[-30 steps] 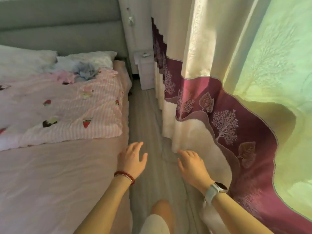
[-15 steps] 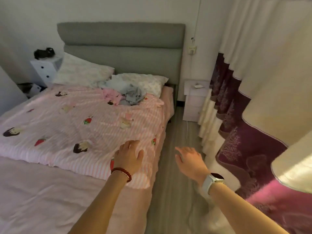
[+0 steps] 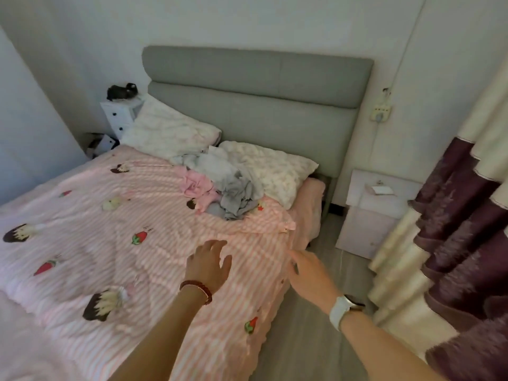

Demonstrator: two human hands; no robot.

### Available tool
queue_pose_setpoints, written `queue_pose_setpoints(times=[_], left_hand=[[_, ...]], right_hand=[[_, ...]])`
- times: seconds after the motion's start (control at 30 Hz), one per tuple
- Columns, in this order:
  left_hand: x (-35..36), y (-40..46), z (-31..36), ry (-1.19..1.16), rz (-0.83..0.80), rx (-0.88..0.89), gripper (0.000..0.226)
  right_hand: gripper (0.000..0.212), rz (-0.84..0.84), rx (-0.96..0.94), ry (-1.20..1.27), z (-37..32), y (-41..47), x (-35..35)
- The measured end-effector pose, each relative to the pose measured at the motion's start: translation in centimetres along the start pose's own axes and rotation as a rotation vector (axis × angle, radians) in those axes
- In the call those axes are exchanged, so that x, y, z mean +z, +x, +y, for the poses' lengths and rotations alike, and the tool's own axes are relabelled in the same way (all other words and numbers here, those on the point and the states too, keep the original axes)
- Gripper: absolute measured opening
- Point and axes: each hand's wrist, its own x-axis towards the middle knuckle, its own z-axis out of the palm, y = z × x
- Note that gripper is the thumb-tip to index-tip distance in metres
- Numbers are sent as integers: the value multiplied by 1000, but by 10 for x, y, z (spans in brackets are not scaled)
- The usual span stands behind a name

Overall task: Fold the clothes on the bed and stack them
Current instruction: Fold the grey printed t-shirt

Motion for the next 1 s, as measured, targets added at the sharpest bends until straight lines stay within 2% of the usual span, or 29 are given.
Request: queue_pose_setpoints(times=[0.2,0.4,0.53,0.63,0.77,0.9,1.0], left_hand=[[20,91,21,-128,11,-170,41],[43,185,-1,-186,-4,-320,42],[61,272,-22,-206,-39,-354,42],[73,352,-39,-278,-76,-363,41],[90,460,-59,-303,-104,-383,41],[120,550,-69,-355,-125,-405,44],[150,600,-70,-389,-152,-480,63]], right_hand=[[30,-92,-86,6,41,124,-29],[43,-248,-138,14,53,247,-16],[27,-262,-143,29,61,337,7],[39,-306,-94,20,63,410,22],[34,-295,-52,-36,65,508,41],[42,-246,-44,-53,74,579,61],[44,-253,-57,-107,86,610,74]])
